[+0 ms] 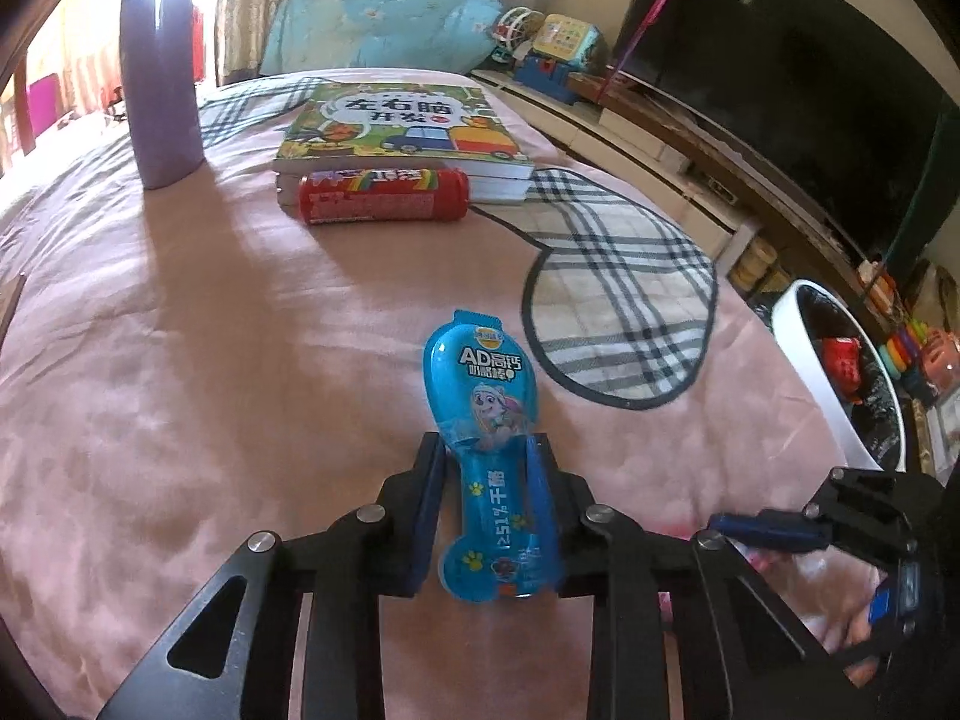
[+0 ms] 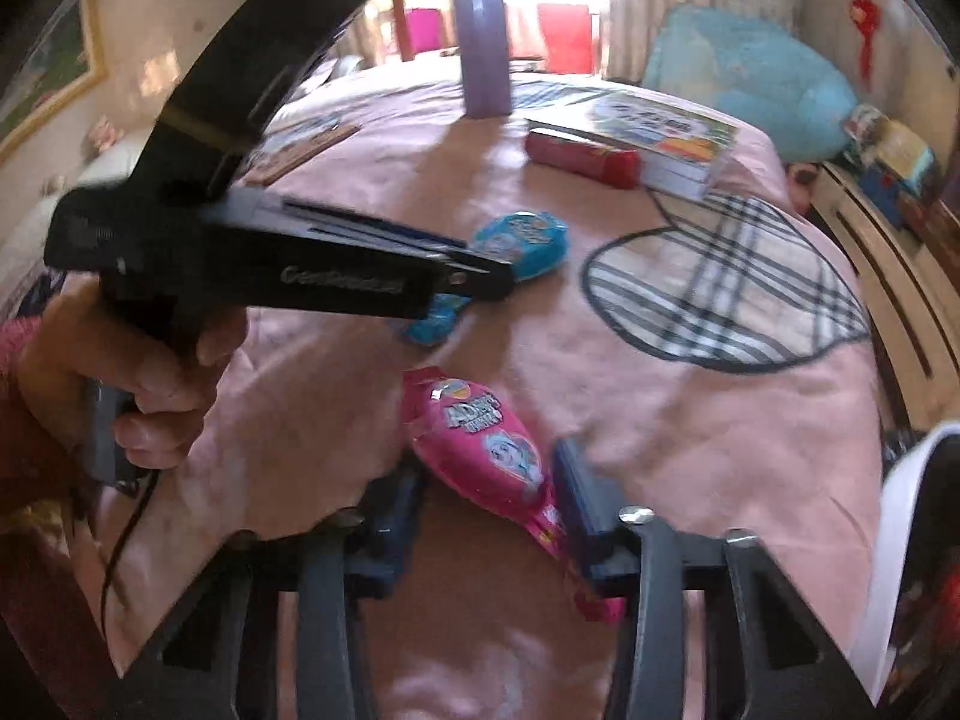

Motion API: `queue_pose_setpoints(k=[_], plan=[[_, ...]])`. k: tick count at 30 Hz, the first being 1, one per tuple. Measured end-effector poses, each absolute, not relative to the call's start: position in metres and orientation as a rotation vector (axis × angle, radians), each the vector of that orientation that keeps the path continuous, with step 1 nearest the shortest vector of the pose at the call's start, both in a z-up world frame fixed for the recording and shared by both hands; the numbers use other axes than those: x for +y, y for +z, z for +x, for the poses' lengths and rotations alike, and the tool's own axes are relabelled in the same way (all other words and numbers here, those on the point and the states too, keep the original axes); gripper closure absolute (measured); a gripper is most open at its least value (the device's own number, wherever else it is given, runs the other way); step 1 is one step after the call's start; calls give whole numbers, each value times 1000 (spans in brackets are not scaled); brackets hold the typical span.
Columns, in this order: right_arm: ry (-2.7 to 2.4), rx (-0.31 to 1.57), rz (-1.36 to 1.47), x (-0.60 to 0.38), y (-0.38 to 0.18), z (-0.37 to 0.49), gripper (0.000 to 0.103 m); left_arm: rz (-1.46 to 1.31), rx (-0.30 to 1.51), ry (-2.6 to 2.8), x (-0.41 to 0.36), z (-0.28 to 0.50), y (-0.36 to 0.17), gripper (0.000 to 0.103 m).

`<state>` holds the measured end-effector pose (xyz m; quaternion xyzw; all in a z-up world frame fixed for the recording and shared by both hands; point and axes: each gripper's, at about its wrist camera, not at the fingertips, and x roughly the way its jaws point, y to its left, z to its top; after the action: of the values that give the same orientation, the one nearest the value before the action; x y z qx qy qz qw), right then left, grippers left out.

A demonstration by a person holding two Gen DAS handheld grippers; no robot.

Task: Collect trash
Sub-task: 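Grasp the blue candy pack with the left tool while the right tool grasps the pink candy, then carry both candies over the bin and open both tools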

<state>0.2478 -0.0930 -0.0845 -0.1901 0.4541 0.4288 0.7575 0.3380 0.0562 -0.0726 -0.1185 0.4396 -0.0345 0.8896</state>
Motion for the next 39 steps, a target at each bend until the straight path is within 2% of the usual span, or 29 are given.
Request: queue_pose_setpoints(k=[2,3,8,10,12,16,21,24,26,27,30,39], plan=[[893,991,-383,-103,-81,248,63,-241,911,-86,55,333,-72,77],[872,995,-365,-109,-79,248,80,-236,911,-94,54,329,-71,77],[745,1063,-102,-152,-68,262,83,-250,925,-154,48,302,-68,78],[706,1117,37,-168,-69,272,88,-273,942,-190,45,290,-67,78],[676,1151,143,-178,-74,279,88,-274,953,-202,42,280,-68,77],[622,1124,102,-171,-81,276,85,-243,953,-158,39,272,-67,76],[583,1087,123,-175,-81,271,85,-224,917,-110,37,276,-57,52],[557,1061,141,-177,-79,269,73,-212,920,-103,29,280,-61,52],[551,1052,144,-179,-78,265,73,-194,926,-104,22,287,-68,55],[548,1053,140,-177,-80,267,76,-178,921,-98,19,287,-69,61],[549,1042,140,-177,-77,264,88,-164,911,-109,15,288,-69,62],[531,958,200,-207,-52,237,88,-153,869,-187,-15,277,-48,62]])
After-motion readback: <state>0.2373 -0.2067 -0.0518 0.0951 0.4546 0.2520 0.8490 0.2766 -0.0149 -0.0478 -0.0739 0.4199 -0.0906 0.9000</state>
